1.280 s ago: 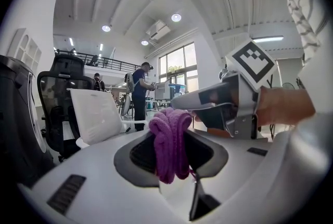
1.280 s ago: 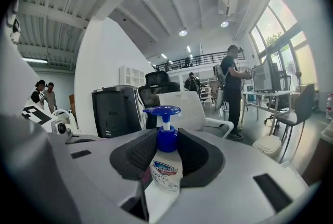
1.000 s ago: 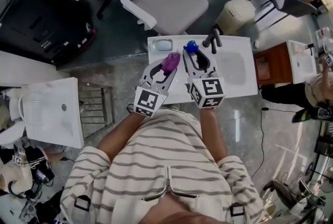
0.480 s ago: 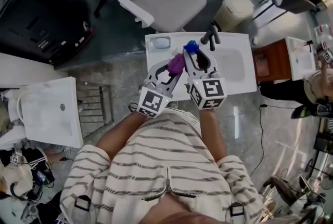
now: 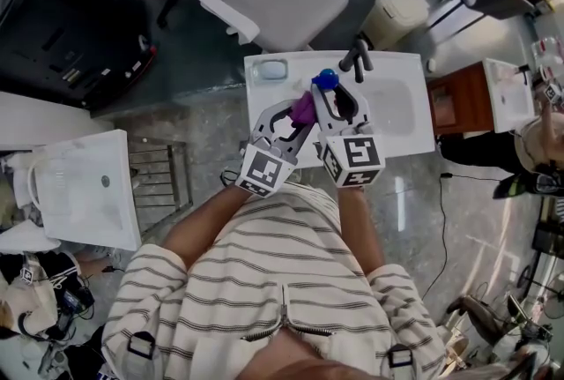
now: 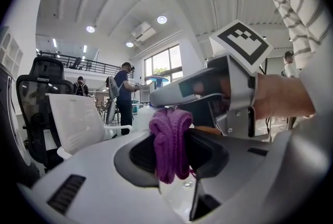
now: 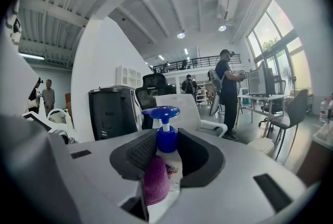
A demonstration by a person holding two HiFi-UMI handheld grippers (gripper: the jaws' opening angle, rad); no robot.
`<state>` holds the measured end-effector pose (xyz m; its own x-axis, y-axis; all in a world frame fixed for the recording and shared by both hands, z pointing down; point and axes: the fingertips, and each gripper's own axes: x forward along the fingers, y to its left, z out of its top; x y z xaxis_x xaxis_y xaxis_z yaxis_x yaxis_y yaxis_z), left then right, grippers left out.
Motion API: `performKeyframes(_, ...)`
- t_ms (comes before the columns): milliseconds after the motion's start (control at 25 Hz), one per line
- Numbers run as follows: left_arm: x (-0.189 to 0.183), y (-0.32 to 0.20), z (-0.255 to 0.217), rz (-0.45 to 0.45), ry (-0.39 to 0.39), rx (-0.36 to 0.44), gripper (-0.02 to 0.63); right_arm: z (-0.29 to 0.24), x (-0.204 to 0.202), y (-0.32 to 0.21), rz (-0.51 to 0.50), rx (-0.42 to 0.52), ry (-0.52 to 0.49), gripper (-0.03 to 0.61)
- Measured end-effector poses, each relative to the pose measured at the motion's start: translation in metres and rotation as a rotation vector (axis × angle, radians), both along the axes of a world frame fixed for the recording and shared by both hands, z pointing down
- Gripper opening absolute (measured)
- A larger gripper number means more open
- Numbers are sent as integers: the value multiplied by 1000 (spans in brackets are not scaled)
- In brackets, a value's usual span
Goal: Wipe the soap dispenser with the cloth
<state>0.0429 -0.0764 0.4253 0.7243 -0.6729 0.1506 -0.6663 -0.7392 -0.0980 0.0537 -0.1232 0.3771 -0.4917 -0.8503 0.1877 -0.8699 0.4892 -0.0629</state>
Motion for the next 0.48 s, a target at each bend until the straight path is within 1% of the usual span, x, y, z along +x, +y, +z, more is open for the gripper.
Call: performKeyframes(480, 21, 0, 7, 54, -15, -1, 129, -4, -3, 6, -11, -2, 5, 132)
